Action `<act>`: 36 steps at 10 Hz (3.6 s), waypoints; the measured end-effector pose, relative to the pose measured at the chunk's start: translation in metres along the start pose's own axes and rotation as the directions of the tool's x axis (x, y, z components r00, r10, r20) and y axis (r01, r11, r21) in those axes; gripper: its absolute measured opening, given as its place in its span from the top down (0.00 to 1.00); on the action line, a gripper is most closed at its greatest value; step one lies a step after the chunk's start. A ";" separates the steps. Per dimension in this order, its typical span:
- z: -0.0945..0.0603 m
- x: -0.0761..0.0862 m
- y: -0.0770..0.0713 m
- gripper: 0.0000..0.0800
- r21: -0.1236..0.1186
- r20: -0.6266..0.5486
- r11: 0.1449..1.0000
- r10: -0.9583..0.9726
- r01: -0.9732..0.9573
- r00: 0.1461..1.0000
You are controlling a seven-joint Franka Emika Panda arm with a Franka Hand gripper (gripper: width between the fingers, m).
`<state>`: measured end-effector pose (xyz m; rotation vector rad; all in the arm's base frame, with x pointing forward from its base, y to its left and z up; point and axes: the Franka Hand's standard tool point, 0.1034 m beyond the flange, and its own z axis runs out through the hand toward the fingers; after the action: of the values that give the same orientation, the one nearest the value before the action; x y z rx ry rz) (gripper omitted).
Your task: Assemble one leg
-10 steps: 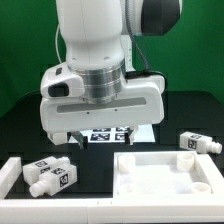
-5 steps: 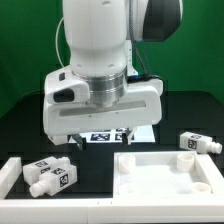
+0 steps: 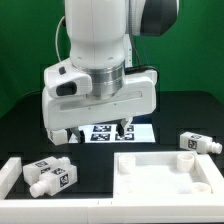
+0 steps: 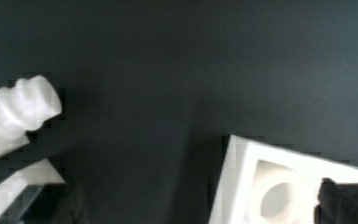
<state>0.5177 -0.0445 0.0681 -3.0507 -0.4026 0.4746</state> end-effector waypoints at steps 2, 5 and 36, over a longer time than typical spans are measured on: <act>0.008 -0.008 0.009 0.19 0.008 0.028 1.000 -0.027 0.027 0.999; 0.015 -0.052 0.028 0.19 -0.084 0.314 0.990 -0.077 0.109 0.946; 0.111 -0.149 0.059 0.45 -0.130 0.549 0.977 -0.069 0.167 0.833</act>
Offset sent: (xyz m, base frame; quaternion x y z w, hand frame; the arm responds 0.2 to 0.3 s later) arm -0.0386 -0.0649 0.0220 -0.2114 -0.3140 -0.0236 0.9253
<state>0.3614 -0.1409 0.0022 -2.9667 -0.6754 1.3755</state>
